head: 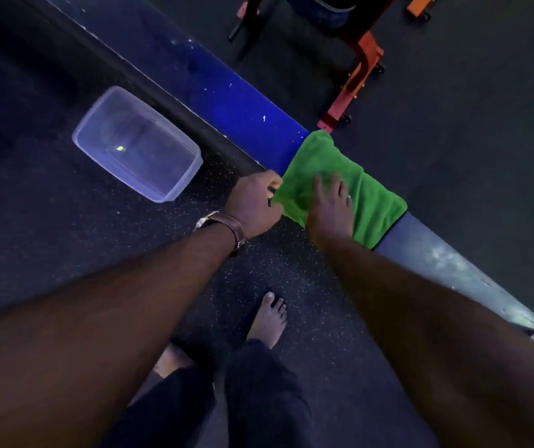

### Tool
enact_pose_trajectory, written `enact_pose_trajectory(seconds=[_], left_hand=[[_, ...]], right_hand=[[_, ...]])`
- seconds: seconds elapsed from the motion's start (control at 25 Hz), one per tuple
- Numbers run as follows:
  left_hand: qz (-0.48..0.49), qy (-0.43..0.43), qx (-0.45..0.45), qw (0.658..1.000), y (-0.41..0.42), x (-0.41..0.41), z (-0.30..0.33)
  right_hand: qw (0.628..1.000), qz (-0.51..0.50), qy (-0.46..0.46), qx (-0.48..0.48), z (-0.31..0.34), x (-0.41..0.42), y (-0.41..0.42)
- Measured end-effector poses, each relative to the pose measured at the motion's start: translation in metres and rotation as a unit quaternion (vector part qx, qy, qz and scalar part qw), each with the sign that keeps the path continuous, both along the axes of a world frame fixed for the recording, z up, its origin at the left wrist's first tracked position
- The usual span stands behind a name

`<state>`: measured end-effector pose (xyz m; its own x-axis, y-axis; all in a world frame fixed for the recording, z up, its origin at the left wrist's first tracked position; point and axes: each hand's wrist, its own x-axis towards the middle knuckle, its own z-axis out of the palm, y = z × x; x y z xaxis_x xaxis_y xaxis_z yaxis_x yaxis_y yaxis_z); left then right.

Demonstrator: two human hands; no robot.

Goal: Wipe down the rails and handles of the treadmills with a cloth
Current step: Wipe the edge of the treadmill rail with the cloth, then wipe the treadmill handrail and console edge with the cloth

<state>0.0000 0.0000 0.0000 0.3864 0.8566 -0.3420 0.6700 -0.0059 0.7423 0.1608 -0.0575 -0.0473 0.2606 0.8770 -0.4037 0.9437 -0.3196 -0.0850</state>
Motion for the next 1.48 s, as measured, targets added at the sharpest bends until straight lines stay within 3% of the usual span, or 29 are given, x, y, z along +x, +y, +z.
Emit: enact_pose_trajectory(seconds=[0.16, 0.32, 0.4, 0.6, 0.84, 1.0, 1.16, 1.28, 1.48], left_hand=[[0.025, -0.004, -0.017, 1.000, -0.003, -0.014, -0.009], [0.054, 0.003, -0.016, 0.998, -0.003, -0.051, 0.028], [0.076, 0.004, 0.013, 0.997, -0.001, -0.085, 0.072], [0.177, 0.043, 0.088, 0.979, 0.012, -0.202, 0.236], [0.358, 0.065, 0.205, 0.909, -0.005, -0.374, 0.488], [0.440, 0.088, 0.299, 0.842, -0.011, -0.493, 0.608], [0.484, 0.101, 0.335, 0.802, -0.002, -0.628, 0.669], [0.473, 0.128, 0.366, 0.791, 0.020, -0.721, 0.687], [0.445, 0.134, 0.394, 0.793, 0.074, -0.883, 0.709]], right_hand=[[0.996, 0.086, -0.017, 0.001, -0.005, 0.003, 0.005], [0.992, 0.089, 0.089, 0.010, 0.048, -0.030, 0.015], [0.988, 0.090, 0.118, 0.045, 0.097, -0.063, 0.034], [0.965, 0.103, 0.238, 0.026, 0.265, -0.168, 0.087], [0.895, 0.252, 0.345, 0.129, 0.510, -0.350, 0.145], [0.826, 0.337, 0.387, 0.232, 0.633, -0.475, 0.173], [0.786, 0.370, 0.392, 0.304, 0.724, -0.607, 0.208], [0.754, 0.404, 0.386, 0.346, 0.761, -0.697, 0.242], [0.758, 0.365, 0.377, 0.387, 0.802, -0.845, 0.297]])
